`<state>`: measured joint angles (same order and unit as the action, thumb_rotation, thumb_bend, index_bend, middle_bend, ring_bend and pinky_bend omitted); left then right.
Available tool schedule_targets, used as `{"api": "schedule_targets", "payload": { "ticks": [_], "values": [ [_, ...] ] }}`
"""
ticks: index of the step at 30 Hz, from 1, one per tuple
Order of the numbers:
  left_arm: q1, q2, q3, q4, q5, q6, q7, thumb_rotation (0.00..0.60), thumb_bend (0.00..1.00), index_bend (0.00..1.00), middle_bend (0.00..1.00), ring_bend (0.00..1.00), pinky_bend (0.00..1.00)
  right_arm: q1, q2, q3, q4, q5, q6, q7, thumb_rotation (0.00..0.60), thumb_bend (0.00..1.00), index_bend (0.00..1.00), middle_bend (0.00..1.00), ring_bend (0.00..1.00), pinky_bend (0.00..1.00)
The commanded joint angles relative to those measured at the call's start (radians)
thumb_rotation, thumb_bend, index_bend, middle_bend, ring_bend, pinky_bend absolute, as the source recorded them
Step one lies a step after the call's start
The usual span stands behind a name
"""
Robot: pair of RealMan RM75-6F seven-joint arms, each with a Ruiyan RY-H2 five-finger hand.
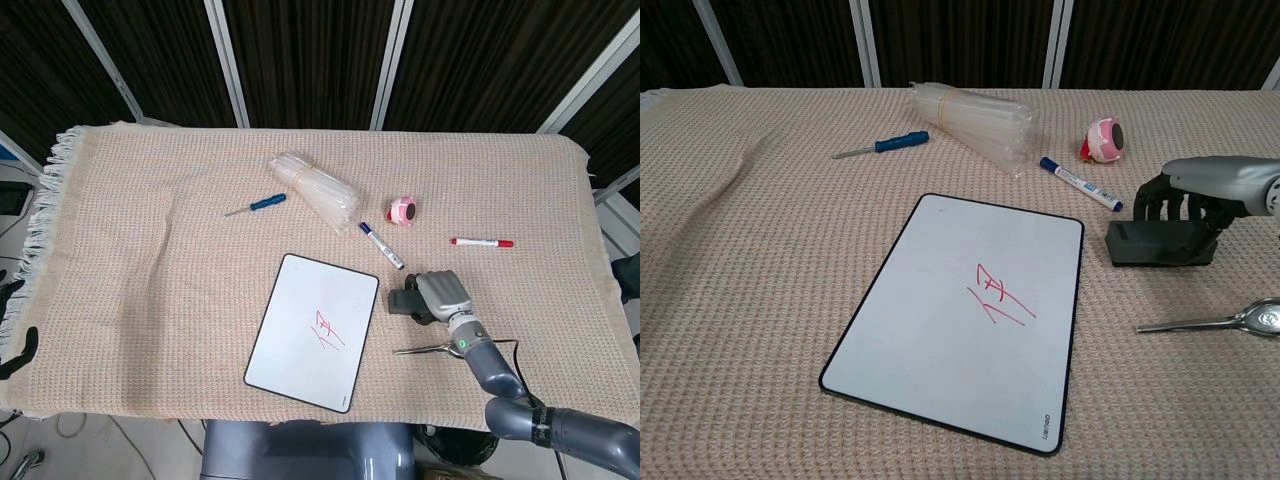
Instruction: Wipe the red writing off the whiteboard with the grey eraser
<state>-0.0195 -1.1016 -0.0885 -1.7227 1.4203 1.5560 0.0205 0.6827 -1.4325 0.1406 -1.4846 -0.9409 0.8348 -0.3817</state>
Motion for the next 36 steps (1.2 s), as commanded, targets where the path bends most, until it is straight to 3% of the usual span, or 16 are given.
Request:
{"api": "schedule_targets", "payload": {
  "ticks": [1, 18, 36],
  "values": [
    [0.0, 0.0, 0.0, -0.001, 0.001, 0.001, 0.0, 0.6, 0.42, 0.16, 0.02, 0.0, 0.0, 0.007, 0.003, 0.0, -0.009, -0.001, 0.003, -0.003, 0.6, 0.48, 0.51, 0.48, 0.44, 0.51],
    [-0.001, 0.003, 0.0, -0.007, -0.005, -0.006, -0.007, 0.6, 0.42, 0.16, 0.02, 0.0, 0.0, 0.109, -0.096, 0.053, -0.047, 0.041, 0.015, -0.042, 0.6, 0.48, 0.52, 0.48, 0.44, 0.51],
    [-0.001, 0.003, 0.002, -0.009, -0.002, -0.008, -0.01, 0.6, 0.42, 0.16, 0.02, 0.0, 0.0, 0.169, -0.337, 0.066, 0.085, 0.052, 0.107, -0.095, 0.6, 0.48, 0.52, 0.48, 0.44, 0.51]
  ]
}}
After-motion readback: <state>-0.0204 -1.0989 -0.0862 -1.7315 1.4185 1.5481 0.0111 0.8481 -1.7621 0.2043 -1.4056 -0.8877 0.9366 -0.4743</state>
